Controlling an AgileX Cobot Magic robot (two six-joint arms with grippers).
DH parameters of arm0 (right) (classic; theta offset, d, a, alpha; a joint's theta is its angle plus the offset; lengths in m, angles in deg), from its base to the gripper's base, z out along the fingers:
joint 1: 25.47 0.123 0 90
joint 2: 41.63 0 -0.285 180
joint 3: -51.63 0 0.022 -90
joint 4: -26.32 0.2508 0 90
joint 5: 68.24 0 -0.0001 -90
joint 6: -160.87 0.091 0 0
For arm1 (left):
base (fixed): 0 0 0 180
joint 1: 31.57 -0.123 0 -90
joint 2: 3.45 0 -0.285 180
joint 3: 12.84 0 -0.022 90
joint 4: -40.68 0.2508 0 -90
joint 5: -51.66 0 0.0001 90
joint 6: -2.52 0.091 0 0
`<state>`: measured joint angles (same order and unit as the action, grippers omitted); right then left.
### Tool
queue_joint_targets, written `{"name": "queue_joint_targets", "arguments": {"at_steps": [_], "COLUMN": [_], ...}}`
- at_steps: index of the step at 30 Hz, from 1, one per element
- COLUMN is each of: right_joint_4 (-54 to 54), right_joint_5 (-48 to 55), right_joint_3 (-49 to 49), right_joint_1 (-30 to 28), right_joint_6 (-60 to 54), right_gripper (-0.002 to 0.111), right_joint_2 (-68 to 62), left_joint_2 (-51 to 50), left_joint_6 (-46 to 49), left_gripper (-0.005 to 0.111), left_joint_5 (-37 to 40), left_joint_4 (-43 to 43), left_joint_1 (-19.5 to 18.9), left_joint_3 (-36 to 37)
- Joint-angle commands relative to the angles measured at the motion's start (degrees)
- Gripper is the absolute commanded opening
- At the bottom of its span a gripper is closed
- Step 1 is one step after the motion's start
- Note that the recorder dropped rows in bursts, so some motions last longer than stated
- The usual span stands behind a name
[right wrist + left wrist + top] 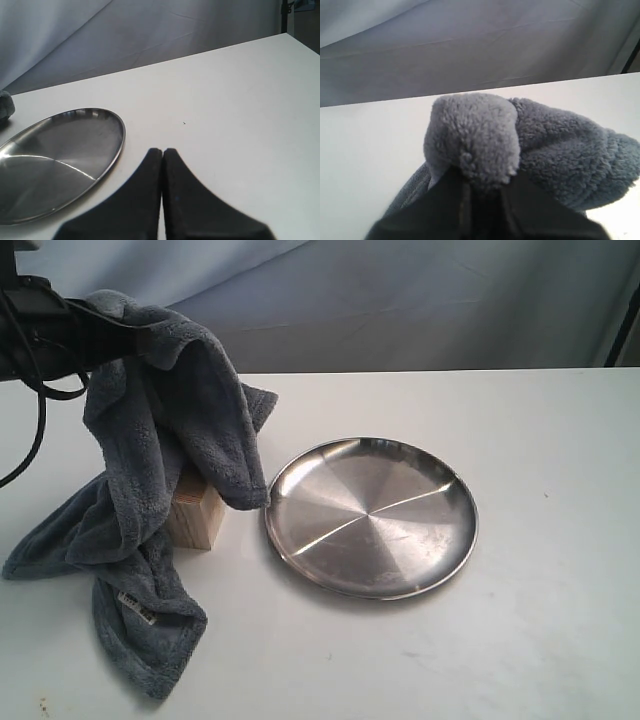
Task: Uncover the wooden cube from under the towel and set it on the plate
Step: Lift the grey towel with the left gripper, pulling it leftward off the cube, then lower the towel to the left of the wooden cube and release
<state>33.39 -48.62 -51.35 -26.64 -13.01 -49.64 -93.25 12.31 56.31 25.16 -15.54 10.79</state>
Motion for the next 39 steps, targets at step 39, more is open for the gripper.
{"name": "queue_joint_targets", "arguments": {"at_steps": [39], "right_joint_4": [-0.8], "right_joint_5": [-0.1], "right_joint_3": [0.2], "right_joint_1": [-0.2], "right_joint_6": [0.0], "right_gripper": [0.000], "right_joint_2": [0.2], "left_joint_2": [-15.5], "left_joint_6": [-19.6], "left_gripper": [0.000], "left_joint_5": [21.5], "left_joint_4": [22.5], "left_joint_1": [-24.1], "left_joint_3": [-0.1]}}
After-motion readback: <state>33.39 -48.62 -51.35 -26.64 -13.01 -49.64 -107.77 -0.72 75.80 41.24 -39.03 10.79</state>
